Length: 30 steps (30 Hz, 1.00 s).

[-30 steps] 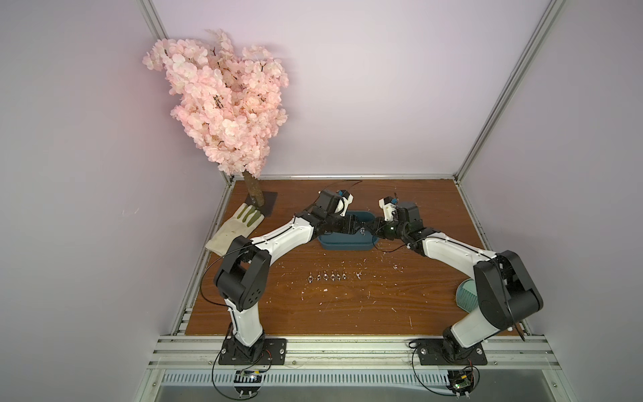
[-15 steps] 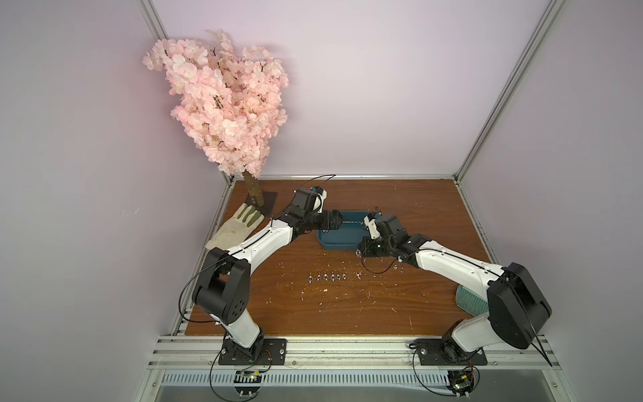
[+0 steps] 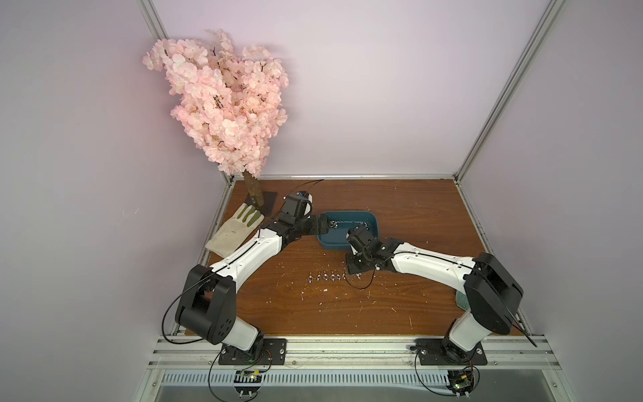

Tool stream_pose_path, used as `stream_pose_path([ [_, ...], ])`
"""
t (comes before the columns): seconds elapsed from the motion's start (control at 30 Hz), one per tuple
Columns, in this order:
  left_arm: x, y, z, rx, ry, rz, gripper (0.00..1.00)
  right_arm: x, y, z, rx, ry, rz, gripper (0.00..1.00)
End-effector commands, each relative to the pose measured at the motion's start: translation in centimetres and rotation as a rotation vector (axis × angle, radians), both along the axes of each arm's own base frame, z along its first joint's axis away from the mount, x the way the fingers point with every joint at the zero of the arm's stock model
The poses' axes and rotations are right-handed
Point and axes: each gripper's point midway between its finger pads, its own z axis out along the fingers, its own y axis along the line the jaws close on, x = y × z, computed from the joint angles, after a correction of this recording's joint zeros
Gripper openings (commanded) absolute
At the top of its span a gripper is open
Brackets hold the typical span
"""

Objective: Take out the wing nut from the storage box
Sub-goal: Place the wing nut at the center of the board.

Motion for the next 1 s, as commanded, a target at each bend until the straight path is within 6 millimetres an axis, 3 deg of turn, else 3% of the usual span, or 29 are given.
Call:
stream_pose_path([
  [0.0, -0.6, 1.4, -0.3, 0.012, 0.016, 0.048, 1.00, 0.2, 0.0, 0.0, -0.046, -0.004, -0.001, 0.00],
  [0.57, -0.8, 1.7, -0.5, 0.023, 0.023, 0.055, 1.00, 0.4, 0.5, -2.3, -0.110, 0.033, 0.032, 0.00],
  [0.83, -0.4, 1.6, -0.6, 0.025, 0.019, 0.053, 1.00, 0.6, 0.7, -1.8, -0.106, 0.024, 0.039, 0.32],
  [0.97, -0.1, 1.3, -0.6, 0.029, 0.017, 0.041, 1.00, 1.0, 0.6, -0.6, -0.097, -0.006, 0.031, 0.34],
])
